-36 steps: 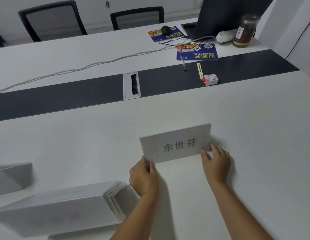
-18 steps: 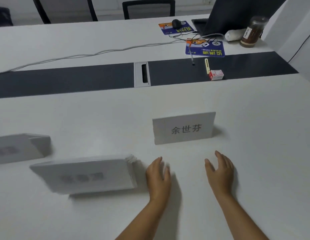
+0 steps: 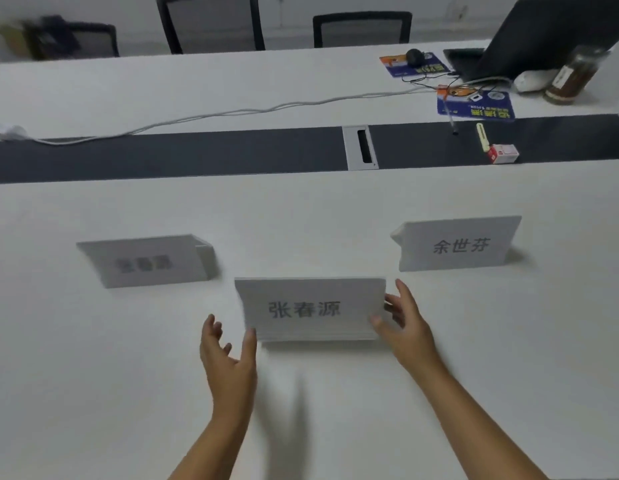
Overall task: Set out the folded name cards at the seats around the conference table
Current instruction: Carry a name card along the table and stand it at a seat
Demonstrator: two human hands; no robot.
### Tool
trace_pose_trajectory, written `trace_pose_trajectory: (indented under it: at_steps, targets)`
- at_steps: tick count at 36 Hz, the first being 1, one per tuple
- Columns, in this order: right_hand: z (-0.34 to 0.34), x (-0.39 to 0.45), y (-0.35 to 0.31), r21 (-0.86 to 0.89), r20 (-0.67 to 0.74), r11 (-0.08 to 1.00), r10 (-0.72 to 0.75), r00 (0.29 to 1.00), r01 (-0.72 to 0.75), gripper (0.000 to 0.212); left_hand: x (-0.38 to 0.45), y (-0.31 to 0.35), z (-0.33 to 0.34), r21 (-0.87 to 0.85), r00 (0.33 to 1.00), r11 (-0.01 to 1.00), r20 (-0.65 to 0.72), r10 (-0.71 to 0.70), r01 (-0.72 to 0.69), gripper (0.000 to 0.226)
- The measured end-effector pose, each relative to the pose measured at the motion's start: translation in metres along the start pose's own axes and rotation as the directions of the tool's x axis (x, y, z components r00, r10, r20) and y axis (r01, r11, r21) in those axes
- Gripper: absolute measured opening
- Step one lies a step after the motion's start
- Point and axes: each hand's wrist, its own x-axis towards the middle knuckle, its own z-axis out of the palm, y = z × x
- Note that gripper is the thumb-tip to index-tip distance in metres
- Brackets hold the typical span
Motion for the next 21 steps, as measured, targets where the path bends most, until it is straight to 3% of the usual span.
trace_pose_trajectory:
  at_steps: [4,6,11,19,21]
  targets:
    - [0.025,0.008,-0.017,0.037,-0.078,0.998,0.059,0.995,-0.056,0.069,0.044,0.004,-0.011,0.066,0.932,0.997,0.363,0.007,-0.033,0.057]
    - [0.030,0.005,-0.020,0.069,-0.140,0.996,0.067,0.988,-0.058,0.057,0.057,0.003,-0.013,0.109,0.889,0.988,0.456,0.050,-0.112,0.047]
    - [0.038,-0.027,-0.025,0.106,-0.236,0.994,0.046,0.971,-0.022,0.035,0.065,0.006,-0.023,0.118,0.859,0.968,0.494,0.134,-0.219,0.027]
    - [0.034,-0.119,-0.015,0.134,-0.387,0.991,0.061,0.920,-0.009,0.040,0.025,0.003,-0.051,0.071,0.760,0.917,0.588,0.279,-0.392,0.040]
    - [0.024,-0.144,-0.017,0.171,-0.434,0.985,0.052,0.899,0.025,0.041,0.010,0.010,-0.050,0.039,0.717,0.902,0.622,0.315,-0.430,0.035]
